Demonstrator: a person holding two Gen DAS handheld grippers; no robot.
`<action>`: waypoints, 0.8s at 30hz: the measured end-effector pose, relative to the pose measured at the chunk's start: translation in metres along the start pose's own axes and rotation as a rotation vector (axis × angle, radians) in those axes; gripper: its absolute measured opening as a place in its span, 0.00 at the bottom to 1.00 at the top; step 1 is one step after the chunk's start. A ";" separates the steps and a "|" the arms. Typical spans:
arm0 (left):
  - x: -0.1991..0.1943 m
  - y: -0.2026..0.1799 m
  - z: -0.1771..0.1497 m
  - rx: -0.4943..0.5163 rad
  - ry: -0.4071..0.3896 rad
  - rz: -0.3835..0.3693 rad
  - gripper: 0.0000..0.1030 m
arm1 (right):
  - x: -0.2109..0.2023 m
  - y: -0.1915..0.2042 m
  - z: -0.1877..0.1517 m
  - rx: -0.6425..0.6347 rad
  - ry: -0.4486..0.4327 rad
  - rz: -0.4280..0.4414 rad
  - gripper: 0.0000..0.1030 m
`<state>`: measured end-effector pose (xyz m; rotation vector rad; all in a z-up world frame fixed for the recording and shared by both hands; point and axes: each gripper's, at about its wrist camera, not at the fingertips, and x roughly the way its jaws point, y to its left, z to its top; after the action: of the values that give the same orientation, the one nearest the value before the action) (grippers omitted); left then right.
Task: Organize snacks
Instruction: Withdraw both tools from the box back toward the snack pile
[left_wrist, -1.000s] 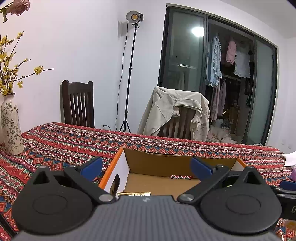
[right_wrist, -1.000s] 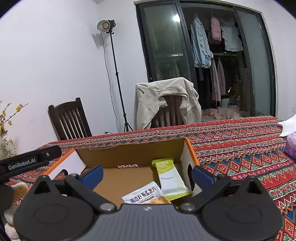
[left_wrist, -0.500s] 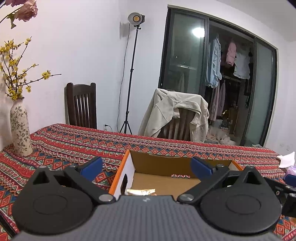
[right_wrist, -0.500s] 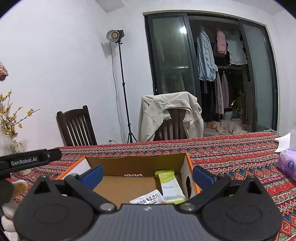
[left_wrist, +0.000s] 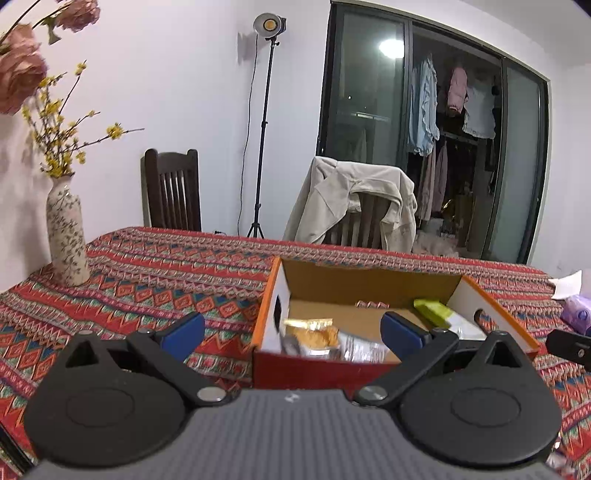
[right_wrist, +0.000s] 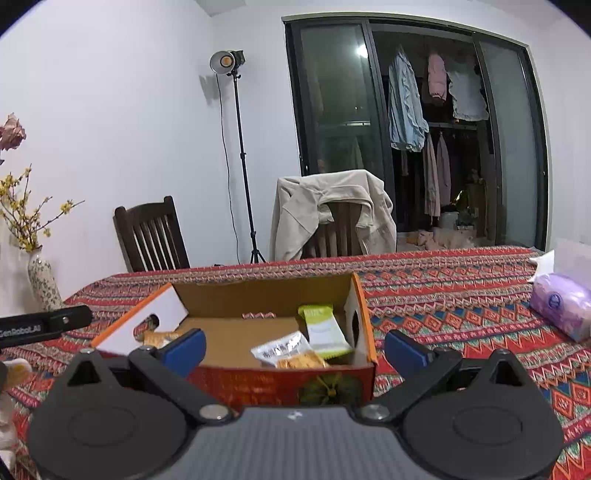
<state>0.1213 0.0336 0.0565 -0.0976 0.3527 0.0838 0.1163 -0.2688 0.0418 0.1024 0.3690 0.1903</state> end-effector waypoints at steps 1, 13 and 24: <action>-0.003 0.002 -0.003 -0.001 0.002 0.000 1.00 | -0.003 -0.001 -0.003 0.001 0.006 -0.001 1.00; -0.036 0.023 -0.040 0.005 0.009 -0.011 1.00 | -0.032 -0.010 -0.039 0.006 0.055 -0.013 1.00; -0.038 0.036 -0.053 -0.035 0.033 -0.011 1.00 | -0.038 -0.014 -0.056 0.011 0.089 -0.015 1.00</action>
<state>0.0640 0.0609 0.0173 -0.1357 0.3838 0.0776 0.0633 -0.2866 0.0016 0.1021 0.4594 0.1785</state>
